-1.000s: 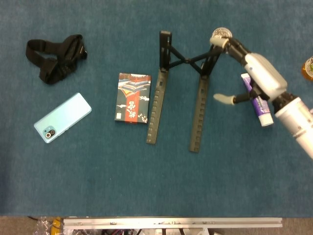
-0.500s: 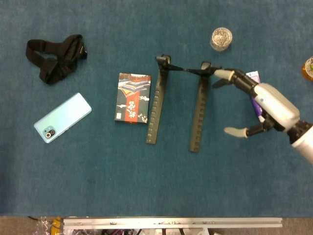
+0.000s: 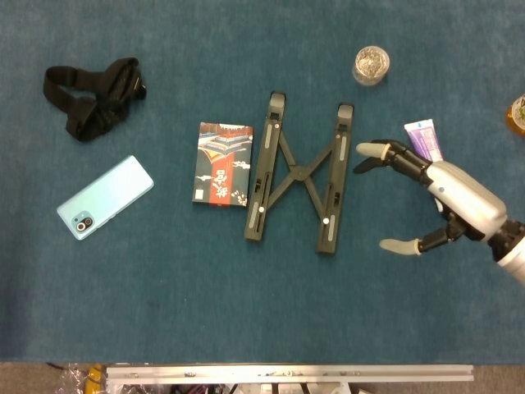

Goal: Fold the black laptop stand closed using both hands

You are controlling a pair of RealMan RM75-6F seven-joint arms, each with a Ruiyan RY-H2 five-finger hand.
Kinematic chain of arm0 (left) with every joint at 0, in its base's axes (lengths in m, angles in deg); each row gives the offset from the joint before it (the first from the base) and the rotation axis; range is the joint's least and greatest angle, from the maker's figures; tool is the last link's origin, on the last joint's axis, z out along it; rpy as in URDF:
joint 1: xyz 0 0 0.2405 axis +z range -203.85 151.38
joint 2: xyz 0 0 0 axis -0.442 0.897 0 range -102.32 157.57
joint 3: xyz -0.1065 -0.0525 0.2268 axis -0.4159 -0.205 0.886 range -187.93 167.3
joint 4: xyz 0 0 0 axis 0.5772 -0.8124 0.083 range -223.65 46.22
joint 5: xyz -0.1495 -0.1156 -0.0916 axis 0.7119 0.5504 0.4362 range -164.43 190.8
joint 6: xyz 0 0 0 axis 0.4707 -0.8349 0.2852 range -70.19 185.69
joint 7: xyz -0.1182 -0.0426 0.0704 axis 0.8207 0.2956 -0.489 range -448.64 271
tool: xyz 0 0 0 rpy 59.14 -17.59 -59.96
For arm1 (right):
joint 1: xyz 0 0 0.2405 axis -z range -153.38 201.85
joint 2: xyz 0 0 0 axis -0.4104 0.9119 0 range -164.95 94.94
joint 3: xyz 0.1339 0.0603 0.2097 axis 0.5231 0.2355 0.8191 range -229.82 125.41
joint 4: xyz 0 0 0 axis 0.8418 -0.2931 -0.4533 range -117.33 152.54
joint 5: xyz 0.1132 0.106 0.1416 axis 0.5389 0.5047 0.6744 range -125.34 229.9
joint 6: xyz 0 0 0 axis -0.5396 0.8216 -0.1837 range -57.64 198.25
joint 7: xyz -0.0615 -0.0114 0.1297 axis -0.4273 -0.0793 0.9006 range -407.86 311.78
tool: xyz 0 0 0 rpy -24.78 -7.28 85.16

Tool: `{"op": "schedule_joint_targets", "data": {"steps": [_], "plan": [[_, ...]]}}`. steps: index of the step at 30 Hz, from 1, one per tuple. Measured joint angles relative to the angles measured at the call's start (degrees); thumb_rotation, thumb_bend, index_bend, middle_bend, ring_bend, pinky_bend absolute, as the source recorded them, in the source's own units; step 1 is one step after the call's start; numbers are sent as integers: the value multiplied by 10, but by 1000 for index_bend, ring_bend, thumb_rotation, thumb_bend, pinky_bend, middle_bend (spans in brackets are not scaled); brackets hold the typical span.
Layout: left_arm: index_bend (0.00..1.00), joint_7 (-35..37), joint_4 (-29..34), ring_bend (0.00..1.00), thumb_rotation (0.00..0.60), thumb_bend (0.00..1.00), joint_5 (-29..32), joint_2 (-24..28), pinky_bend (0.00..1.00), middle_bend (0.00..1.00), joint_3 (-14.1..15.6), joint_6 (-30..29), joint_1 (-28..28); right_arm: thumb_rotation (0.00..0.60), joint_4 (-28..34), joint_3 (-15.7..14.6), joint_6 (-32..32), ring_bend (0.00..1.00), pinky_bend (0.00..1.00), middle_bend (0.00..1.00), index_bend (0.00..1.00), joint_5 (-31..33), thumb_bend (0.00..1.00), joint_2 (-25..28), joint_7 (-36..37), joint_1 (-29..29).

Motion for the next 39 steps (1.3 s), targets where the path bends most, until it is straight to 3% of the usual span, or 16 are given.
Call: {"op": "schedule_joint_targets", "data": {"steps": [9,23,34,39], "plan": [[36,0,4,0,600,257,-6,4,12,0,3,0,-1,600,-11,3,-8,43,163,238,90,-3,126,-27,-97,-6],[36,-2,10,0,600,257,-19,12,12,0,10,10,-9,600,-62,-6,-25,43,163,228,90,-14,51,-88,-392,-3],[36,-8,15,0,600,257,-24,11,13,0,15,18,-13,600,-70,5,-99,43,163,227,90,57,55,-96,-450,-28],[36,-8,15,0,600,257,-22,10,12,0,17,19,-13,600,-80,17,-105,43,163,227,90,80,59,-112,-518,-36]]}}
